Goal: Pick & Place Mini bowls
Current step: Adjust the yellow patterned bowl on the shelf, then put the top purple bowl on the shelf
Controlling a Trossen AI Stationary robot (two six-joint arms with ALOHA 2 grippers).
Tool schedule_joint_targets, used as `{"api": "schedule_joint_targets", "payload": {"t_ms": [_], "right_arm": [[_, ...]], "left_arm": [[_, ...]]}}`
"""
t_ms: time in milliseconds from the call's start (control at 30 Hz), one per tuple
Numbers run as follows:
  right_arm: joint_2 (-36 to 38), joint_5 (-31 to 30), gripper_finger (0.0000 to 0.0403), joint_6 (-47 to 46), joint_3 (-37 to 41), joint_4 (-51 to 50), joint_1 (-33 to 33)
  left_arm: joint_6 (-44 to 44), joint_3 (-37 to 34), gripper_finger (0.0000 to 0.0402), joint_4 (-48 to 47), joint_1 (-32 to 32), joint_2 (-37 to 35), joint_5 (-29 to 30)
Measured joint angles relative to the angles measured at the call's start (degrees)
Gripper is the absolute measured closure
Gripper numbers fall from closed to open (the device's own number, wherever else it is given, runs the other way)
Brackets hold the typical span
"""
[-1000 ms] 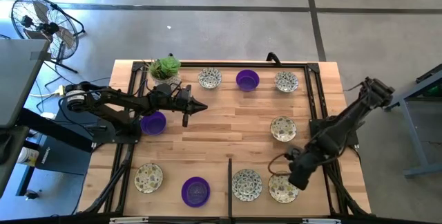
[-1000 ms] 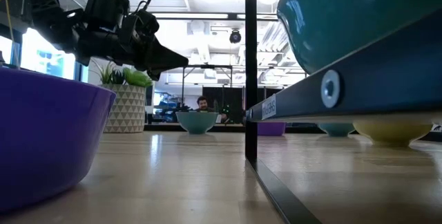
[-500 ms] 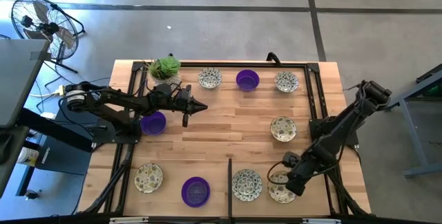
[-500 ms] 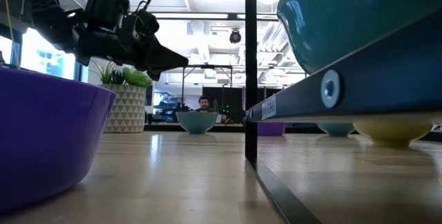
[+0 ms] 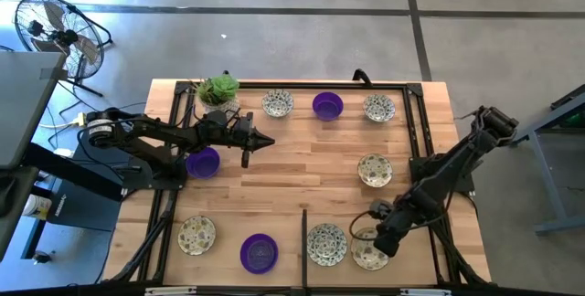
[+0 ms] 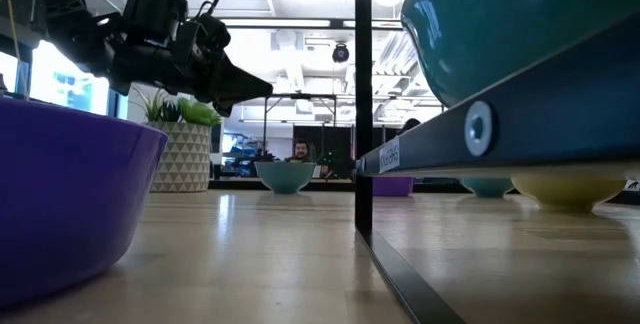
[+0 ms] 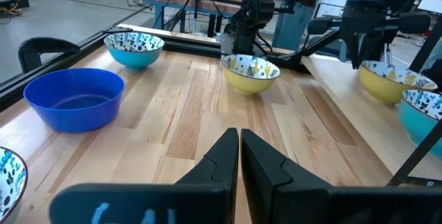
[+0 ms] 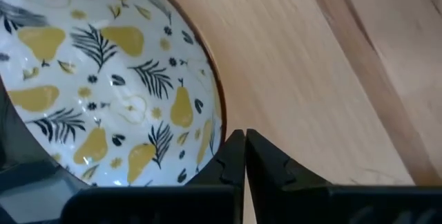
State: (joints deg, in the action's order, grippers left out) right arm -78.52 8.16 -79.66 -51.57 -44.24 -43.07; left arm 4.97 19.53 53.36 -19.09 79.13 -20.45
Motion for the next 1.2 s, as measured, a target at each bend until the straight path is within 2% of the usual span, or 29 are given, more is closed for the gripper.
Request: {"api": "schedule_joint_targets", "payload": {"t_ms": [333, 533, 700, 833, 967, 1200], "right_arm": [[0.96, 4.15, 0.0401, -1.15, -0.11, -4.05, -1.07], [1.15, -0.89, 0.0402, 3.96, -0.11, -4.93, -1.34], [3.75, -6.75, 0.0402, 11.87, -0.11, -7.45, 1.83], [6.8, -12.21, 0.0403, 20.11, -0.11, -9.48, 6.24], [8.71, -16.69, 0.0403, 32.27, -0.11, -5.7, 12.53], [8.9, -21.22, 0.0403, 51.18, -0.11, 4.22, 29.13]], "left_arm": [[-0.07, 0.0, 0.0387, -0.67, 0.0, 0.02, 0.02], [0.22, 0.02, 0.0387, -3.3, 0.0, 0.0, 0.06], [1.09, 0.02, 0.0387, -3.81, 0.0, 0.0, 0.07], [0.96, 0.02, 0.0387, -3.81, 0.0, 0.0, 0.0], [0.87, 0.02, 0.0387, -3.82, 0.0, 0.0, 0.41], [-1.22, 0.02, 0.0387, -0.81, 0.0, 0.0, -1.35]]}}
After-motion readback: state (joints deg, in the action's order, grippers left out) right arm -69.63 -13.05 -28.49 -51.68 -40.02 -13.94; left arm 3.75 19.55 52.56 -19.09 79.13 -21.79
